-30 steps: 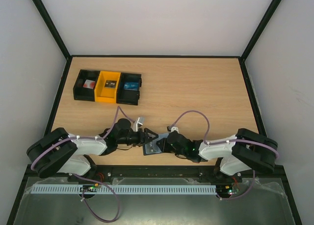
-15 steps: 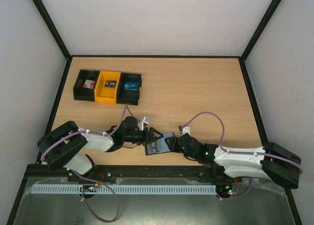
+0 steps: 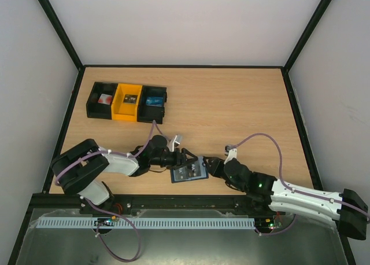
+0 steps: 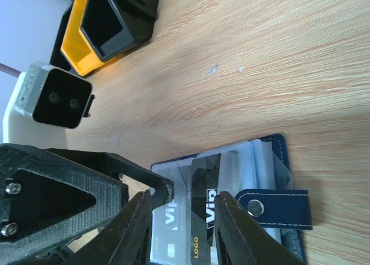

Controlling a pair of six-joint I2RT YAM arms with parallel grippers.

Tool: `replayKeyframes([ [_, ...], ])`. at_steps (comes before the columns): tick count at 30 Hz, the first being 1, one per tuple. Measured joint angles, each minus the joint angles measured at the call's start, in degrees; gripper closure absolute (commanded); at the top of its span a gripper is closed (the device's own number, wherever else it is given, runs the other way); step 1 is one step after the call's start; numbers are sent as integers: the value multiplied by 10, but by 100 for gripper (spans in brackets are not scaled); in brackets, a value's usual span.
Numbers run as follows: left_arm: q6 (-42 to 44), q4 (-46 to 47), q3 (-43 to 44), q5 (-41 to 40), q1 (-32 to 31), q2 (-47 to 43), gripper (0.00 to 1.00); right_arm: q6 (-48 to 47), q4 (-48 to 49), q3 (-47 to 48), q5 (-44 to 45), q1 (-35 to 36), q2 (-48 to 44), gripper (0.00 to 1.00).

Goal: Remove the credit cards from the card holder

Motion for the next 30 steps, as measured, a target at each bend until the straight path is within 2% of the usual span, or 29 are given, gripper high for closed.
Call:
replayKeyframes([
  [7, 14, -29, -17, -14, 25, -46, 40, -5, -14, 1, 1, 0, 25, 63],
  [15, 24, -63, -61, -38, 50, -120, 41, -32, -13, 43, -1, -2, 150, 64],
  [20, 24, -69, -82, -39, 50, -129, 42, -47, 1, 56, -15, -10, 225, 65],
  [30, 29, -77, -98, -39, 51, -129, 47, -68, 66, 82, -63, -14, 340, 85],
])
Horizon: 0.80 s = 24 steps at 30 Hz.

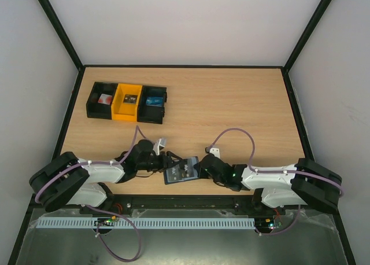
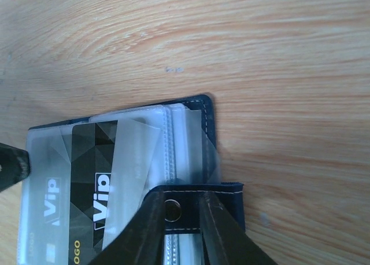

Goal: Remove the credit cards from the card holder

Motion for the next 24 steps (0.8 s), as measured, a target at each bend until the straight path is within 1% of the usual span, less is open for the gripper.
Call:
replayKeyframes([
  [5, 5, -3, -5, 0, 0, 11, 50, 2, 22, 0, -20, 0, 13, 89],
  [11, 3, 18, -13, 1, 0, 52, 51, 10, 57, -7, -31, 1, 28, 90],
  [16, -4, 59, -14, 6, -1, 83, 52, 15, 83, -7, -33, 4, 44, 90],
  [20, -8, 76, -14, 7, -1, 96, 58, 16, 92, -7, -33, 5, 49, 90],
  [22, -9, 83, -14, 7, -1, 101, 64, 16, 93, -8, -33, 6, 49, 90],
  [24, -10, 85, -14, 7, -2, 105, 72, 16, 96, -9, -33, 6, 49, 90],
])
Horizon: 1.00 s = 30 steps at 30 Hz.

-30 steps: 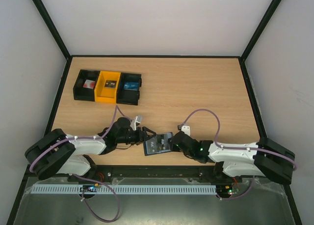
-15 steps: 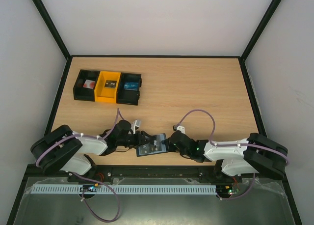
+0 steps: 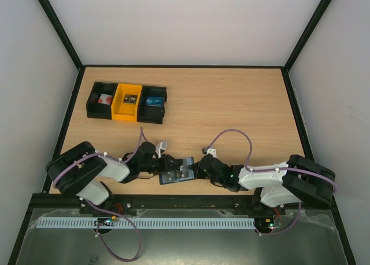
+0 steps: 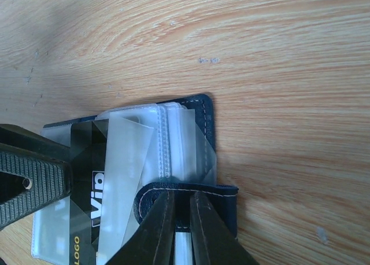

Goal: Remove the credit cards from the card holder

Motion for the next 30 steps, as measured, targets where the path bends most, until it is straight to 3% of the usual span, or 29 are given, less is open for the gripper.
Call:
replayKeyframes([
  [4, -6, -1, -1, -1, 0, 0, 92, 0, 3, -3, 0, 0, -1, 90],
  [6, -8, -2, -4, -3, 0, -5, 97, 1, 5, -4, 0, 0, -2, 90],
  [20, 15, -87, -7, -12, 19, -110, 97, -11, -45, -2, 9, 3, -36, 84],
  [30, 71, -224, 7, -21, 40, -221, 97, -57, -119, 6, 24, 3, -173, 75],
])
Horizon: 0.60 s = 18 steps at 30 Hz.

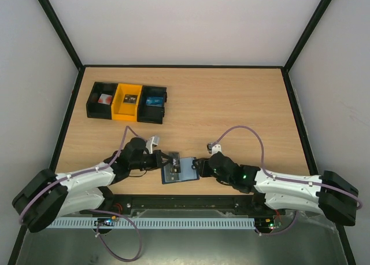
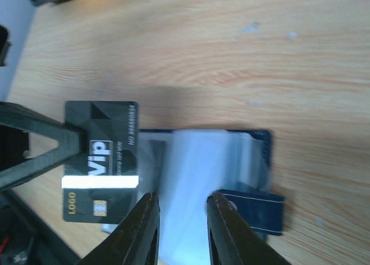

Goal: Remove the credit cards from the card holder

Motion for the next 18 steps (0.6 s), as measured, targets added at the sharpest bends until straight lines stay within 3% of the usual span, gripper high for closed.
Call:
replayKeyframes([
  [11, 54, -94, 47, 108, -1, -152, 97, -72, -79, 92, -116, 0, -121, 65],
  [18, 56, -105, 48, 172, -16, -190, 97, -106, -151, 149, -152, 0, -154, 50],
])
